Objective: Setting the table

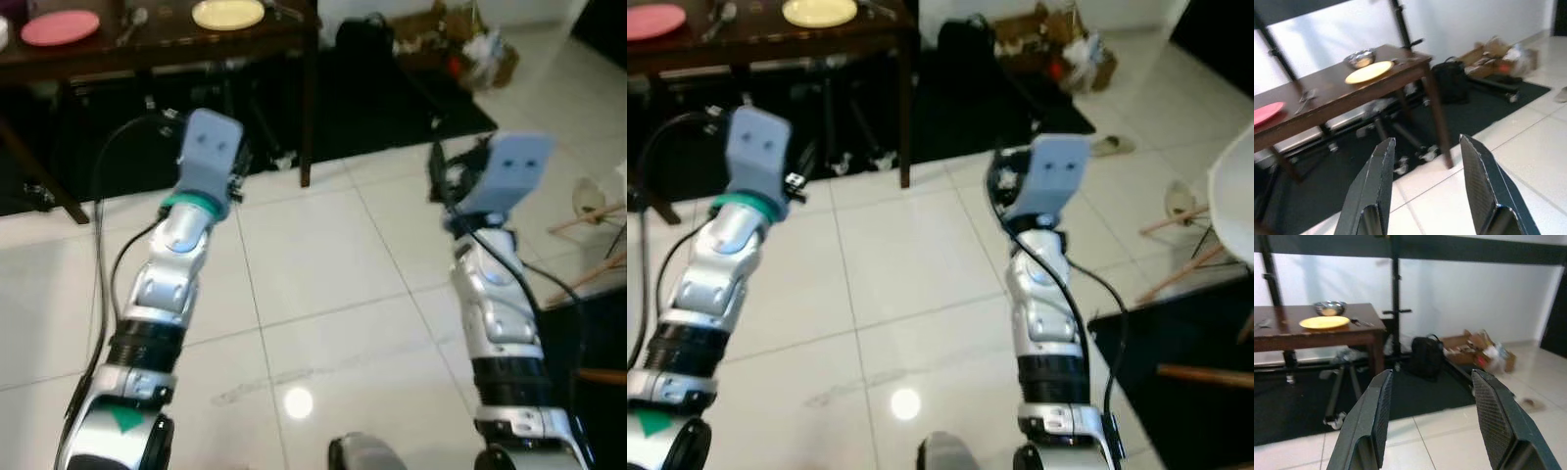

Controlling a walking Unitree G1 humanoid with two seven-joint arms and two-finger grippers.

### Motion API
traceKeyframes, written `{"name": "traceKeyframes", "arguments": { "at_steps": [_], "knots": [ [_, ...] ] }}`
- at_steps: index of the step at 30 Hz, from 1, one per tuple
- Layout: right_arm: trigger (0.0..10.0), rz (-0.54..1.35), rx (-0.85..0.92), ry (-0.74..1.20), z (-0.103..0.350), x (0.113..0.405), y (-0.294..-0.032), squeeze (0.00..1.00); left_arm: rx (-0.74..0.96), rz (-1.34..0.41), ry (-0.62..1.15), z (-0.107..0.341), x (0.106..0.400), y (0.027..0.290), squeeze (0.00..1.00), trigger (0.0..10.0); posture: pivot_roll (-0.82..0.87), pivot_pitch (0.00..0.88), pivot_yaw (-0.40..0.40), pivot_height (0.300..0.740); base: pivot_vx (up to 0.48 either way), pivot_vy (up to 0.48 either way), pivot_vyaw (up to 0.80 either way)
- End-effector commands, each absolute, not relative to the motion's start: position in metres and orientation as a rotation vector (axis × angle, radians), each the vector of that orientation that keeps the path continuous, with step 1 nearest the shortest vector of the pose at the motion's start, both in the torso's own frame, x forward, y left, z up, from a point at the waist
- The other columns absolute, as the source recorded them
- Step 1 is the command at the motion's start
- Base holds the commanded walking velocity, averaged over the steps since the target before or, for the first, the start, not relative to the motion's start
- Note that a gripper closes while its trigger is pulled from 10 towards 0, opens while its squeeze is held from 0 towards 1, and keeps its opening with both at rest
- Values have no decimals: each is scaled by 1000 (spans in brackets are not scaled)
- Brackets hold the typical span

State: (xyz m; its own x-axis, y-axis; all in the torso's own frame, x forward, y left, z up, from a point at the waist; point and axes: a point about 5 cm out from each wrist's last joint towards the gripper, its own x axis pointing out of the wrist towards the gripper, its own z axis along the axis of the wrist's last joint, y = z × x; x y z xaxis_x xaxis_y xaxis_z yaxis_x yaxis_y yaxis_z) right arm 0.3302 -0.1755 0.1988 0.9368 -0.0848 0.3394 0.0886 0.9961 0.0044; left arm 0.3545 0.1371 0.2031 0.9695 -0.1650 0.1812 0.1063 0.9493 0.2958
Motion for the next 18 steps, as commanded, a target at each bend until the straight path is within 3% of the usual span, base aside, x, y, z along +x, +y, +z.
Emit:
{"name": "traceKeyframes", "arguments": {
  "at_steps": [1,18],
  "knots": [
    [10000,-77,8,-328,196,330,-171,0,295,-125,-194,199,355,142,0,10000,22,0,62,740,465,0,-569],
    [10000,-91,-3,-322,197,331,-174,0,296,-135,-205,198,355,141,0,10000,23,0,57,740,465,0,-753]
  ]
}}
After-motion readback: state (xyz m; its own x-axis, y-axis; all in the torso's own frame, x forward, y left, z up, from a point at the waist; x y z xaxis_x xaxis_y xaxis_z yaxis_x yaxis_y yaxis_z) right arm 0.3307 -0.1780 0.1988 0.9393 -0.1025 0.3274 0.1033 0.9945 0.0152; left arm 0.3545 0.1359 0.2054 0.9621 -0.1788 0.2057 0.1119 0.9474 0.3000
